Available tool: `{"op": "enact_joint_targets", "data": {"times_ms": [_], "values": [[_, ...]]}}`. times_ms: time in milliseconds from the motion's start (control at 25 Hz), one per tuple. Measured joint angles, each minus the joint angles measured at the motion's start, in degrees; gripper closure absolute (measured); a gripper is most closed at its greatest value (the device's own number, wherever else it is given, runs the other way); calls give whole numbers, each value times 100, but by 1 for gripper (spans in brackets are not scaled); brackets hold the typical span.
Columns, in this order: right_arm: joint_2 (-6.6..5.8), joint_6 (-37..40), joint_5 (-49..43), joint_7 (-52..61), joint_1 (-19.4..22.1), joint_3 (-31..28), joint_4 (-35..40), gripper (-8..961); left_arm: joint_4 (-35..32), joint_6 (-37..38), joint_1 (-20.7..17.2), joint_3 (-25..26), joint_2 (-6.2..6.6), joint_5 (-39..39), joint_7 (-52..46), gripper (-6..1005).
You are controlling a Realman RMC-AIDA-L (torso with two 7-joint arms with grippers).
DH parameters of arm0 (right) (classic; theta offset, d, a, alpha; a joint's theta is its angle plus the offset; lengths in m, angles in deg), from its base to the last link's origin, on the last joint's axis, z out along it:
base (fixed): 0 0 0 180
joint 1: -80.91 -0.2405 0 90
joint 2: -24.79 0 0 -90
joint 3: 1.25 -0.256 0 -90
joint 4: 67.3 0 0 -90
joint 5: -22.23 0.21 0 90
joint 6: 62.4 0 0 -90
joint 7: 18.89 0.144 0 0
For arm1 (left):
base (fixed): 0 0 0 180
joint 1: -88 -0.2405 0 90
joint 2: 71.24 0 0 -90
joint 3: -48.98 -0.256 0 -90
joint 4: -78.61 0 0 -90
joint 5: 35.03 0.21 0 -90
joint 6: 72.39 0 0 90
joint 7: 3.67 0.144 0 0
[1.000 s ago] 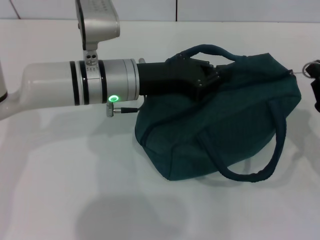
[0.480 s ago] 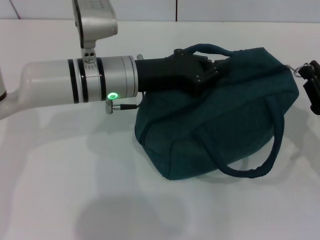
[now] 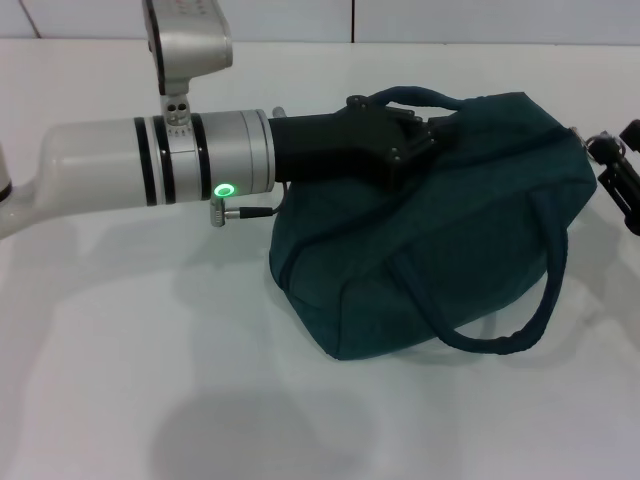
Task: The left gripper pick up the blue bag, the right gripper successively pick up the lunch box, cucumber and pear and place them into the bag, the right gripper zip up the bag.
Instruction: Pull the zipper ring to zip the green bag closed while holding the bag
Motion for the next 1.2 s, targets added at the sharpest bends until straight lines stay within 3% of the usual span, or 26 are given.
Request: {"op": "enact_joint_targets", "data": {"times_ms": [240,480,880,1200], "values": [[-36,23,-2,10,-29,-23,-283,398,0,6,-7,1,5,-1,-3,945],[-64,-31,29,297,-1,-265,-322,334,0,14,-7,-21,6,34,-41,944],[-112,-80,-615,150,-56,-222,-396,333,6,43,-10,-39,-5,10,-45,944],[-57,-39,-749,-97,-87,-245,-322,334,9,111,-86,-51,-15,-15,-53,946]]}}
